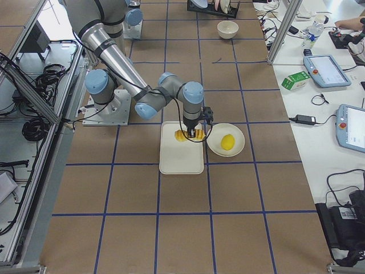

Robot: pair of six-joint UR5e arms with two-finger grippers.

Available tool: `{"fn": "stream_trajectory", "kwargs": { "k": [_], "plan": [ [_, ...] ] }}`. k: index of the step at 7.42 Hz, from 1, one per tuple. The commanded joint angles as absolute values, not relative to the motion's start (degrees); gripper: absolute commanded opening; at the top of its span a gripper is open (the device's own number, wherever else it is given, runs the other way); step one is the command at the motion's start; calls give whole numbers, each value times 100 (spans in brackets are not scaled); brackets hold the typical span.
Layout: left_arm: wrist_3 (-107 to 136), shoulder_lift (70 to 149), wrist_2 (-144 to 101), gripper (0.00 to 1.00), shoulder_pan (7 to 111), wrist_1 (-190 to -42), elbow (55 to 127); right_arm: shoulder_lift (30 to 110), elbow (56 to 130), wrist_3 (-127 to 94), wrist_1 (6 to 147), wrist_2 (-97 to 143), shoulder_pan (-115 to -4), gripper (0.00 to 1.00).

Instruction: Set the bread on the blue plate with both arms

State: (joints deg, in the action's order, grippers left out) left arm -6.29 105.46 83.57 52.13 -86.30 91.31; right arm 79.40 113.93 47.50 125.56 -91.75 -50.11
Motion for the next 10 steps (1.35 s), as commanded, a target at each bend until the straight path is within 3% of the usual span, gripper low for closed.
{"fn": "stream_trajectory", "kwargs": {
  "k": [1, 4, 6, 8, 10],
  "plan": [
    [-238, 10109, 7947, 0, 6086, -9009, 9211, 8156, 11076, 4606, 11947, -9185, -5185, 0],
    [1330, 9713, 7499, 0, 7790, -8319, 9210, 8375, 10768, 4054, 11304, -9210, -5623, 0],
    [2876, 9860, 7514, 0, 8916, -7328, 9324, 8516, 10688, 3482, 10909, -9228, -6019, 0],
    [4250, 9992, 7523, 0, 9569, -5319, 10225, 8752, 10408, 3323, 10785, -9237, -6273, 0],
    [4237, 10220, 7584, 0, 9711, -3008, 11586, 8772, 10047, 2886, 10188, -9141, -6529, 0]
  ]
}}
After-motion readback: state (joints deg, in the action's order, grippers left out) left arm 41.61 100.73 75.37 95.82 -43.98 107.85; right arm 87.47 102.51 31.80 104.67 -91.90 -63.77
